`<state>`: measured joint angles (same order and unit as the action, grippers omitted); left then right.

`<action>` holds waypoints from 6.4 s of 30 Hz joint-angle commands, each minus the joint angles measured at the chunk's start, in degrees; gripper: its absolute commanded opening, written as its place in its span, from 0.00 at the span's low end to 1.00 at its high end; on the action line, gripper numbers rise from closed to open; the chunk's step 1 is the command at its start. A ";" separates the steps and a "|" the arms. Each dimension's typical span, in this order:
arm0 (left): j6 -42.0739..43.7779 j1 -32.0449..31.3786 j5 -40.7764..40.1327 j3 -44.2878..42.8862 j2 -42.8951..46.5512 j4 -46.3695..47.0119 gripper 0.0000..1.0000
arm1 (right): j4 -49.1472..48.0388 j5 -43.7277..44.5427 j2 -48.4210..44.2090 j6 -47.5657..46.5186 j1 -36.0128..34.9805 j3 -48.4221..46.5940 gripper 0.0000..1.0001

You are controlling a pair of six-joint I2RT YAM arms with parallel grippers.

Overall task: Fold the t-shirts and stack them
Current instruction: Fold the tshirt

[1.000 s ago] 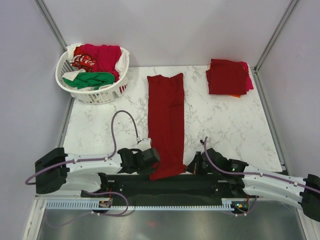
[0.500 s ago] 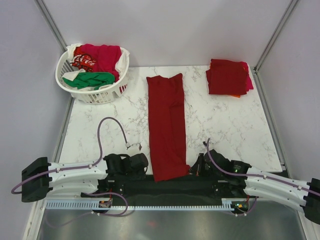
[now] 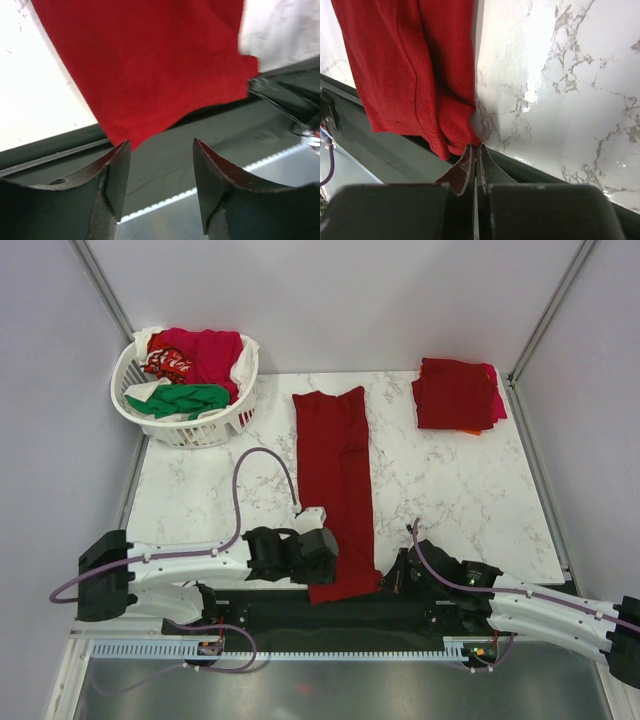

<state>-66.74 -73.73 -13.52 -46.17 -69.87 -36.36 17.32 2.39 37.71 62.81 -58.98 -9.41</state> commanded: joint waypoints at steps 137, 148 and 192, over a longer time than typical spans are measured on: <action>33.61 43.24 26.18 -1.73 -13.63 17.02 0.68 | -8.88 -28.76 48.77 -33.37 31.73 -32.61 0.83; 33.61 43.24 24.42 1.70 -11.88 17.73 0.66 | -15.65 -28.32 55.27 -33.54 31.73 -28.38 0.47; 32.91 43.24 20.10 6.53 -19.79 27.83 0.02 | -16.80 -29.73 60.38 -35.39 31.73 -26.72 0.00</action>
<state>-33.67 -30.57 7.31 -41.52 -88.42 -8.67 -4.86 -32.77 95.68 30.22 -27.09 -37.98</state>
